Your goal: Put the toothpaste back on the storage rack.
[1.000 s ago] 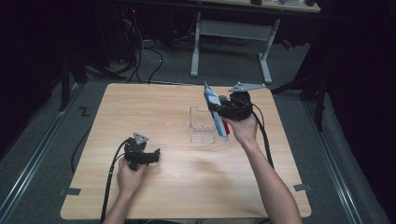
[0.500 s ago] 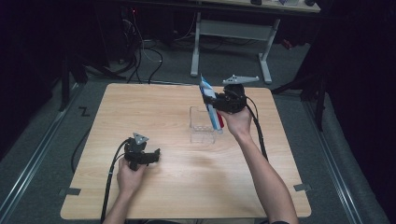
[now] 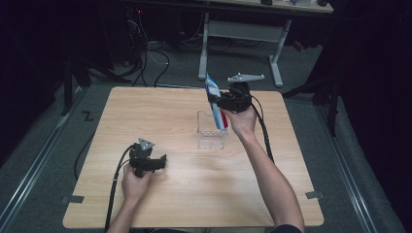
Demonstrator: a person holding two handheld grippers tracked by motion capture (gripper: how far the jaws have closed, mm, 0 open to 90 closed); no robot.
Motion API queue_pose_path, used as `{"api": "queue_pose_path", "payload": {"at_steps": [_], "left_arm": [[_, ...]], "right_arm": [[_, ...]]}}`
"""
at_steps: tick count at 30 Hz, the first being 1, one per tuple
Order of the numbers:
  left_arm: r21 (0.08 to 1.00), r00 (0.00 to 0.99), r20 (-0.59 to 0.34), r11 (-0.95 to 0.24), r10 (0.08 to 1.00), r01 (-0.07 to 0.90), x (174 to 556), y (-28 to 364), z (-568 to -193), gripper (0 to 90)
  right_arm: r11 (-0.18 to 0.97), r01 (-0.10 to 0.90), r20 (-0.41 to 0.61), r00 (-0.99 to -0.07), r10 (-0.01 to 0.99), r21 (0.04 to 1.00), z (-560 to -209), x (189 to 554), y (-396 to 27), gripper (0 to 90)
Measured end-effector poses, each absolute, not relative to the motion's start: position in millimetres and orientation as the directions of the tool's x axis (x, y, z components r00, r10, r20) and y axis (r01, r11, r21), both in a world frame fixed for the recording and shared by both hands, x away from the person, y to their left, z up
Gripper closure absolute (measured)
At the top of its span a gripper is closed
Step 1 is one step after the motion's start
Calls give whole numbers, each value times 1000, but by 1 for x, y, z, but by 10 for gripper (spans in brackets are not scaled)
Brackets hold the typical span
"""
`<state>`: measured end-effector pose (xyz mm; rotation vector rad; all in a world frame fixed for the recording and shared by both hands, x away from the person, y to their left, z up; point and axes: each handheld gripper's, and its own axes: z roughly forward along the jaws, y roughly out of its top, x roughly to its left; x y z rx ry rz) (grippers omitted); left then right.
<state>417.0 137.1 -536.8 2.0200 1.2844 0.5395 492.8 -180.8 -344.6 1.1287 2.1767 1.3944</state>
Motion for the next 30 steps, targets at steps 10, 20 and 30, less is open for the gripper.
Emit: {"api": "queue_pose_path", "payload": {"at_steps": [10,20,30], "left_arm": [[726,429,-11,-288,903,625,417,137,-537,155],[726,429,-11,-288,903,625,417,137,-537,156],[726,429,-11,-288,903,624,417,137,-537,155]], "right_arm": [[214,453,137,-625,769,865,-350,503,-173,693],[211,462,134,-608,782,861,-357,511,-172,693],[215,468,122,-590,798,857,-366,517,-168,692]]}}
